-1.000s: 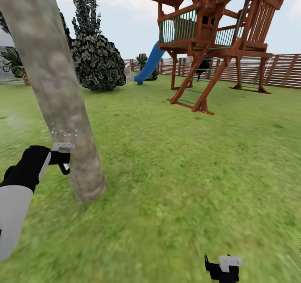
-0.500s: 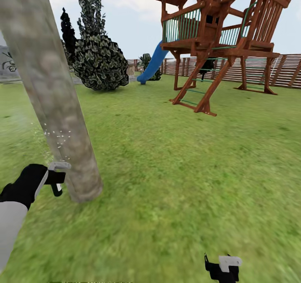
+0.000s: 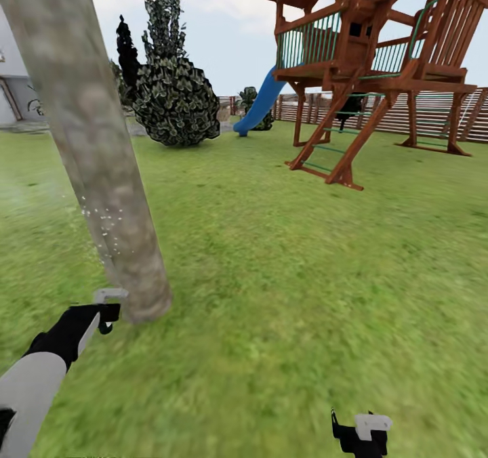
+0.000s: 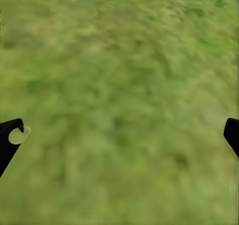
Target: In the garden, pick up the pesticide atomizer on the floor and spray pesticide onto both trees until each tree trunk is fully covered.
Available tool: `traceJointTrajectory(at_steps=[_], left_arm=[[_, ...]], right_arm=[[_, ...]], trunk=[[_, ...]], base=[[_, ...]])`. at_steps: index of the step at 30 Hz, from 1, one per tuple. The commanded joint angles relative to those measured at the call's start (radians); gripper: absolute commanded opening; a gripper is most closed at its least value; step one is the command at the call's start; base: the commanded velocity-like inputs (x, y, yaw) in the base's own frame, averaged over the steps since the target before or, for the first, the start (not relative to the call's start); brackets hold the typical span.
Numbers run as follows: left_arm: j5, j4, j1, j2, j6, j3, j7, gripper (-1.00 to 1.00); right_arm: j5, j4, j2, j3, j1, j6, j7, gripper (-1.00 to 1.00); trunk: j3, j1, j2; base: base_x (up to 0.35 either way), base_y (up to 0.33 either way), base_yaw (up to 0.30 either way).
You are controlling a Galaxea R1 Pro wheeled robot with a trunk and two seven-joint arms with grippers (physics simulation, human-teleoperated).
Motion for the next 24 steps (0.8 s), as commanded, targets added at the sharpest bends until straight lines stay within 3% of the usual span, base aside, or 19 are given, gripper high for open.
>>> traceJointTrajectory(at_steps=[1, 8, 14, 16, 19, 24], left_arm=[[0.002, 0.006, 0.000, -0.004, -0.015, 0.001, 0.017, -1.00], [0.019, 0.024, 0.003, -0.007, -0.028, 0.028, 0.090, -1.00], [0.016, 0.042, 0.009, 0.001, -0.030, 0.034, 0.102, -1.00], [0.013, 0.041, 0.024, 0.002, -0.031, 0.034, 0.117, -1.00], [0.018, 0.041, 0.027, 0.003, -0.030, 0.034, 0.189, -1.00], [0.025, 0.040, 0.027, -0.009, -0.027, 0.031, 0.197, -1.00]], right_arm=[[0.000, 0.000, 0.000, 0.000, 0.000, 0.000, 0.000, 1.00], [0.000, 0.000, -0.001, 0.000, 0.000, 0.000, 0.000, 1.00], [-0.001, -0.001, -0.001, 0.000, 0.000, 0.000, 0.000, 1.00], [-0.001, -0.001, -0.001, 0.000, 0.000, 0.000, 0.000, 1.00], [0.000, -0.001, -0.001, 0.000, 0.000, 0.000, 0.000, 1.00], [0.000, 0.000, 0.000, 0.000, 0.000, 0.000, 0.000, 1.00]], trunk=[[0.000, 0.000, 0.000], [0.000, 0.000, 0.000], [0.000, 0.000, 0.000], [0.000, 0.000, 0.000], [0.000, 0.000, 0.000], [0.000, 0.000, 0.000]], base=[[0.153, -0.246, 0.269], [0.185, -0.223, 0.128], [0.289, -0.132, 0.002], [0.279, -0.162, 0.194], [0.272, -0.165, 0.263], [0.207, -0.151, 0.277]])
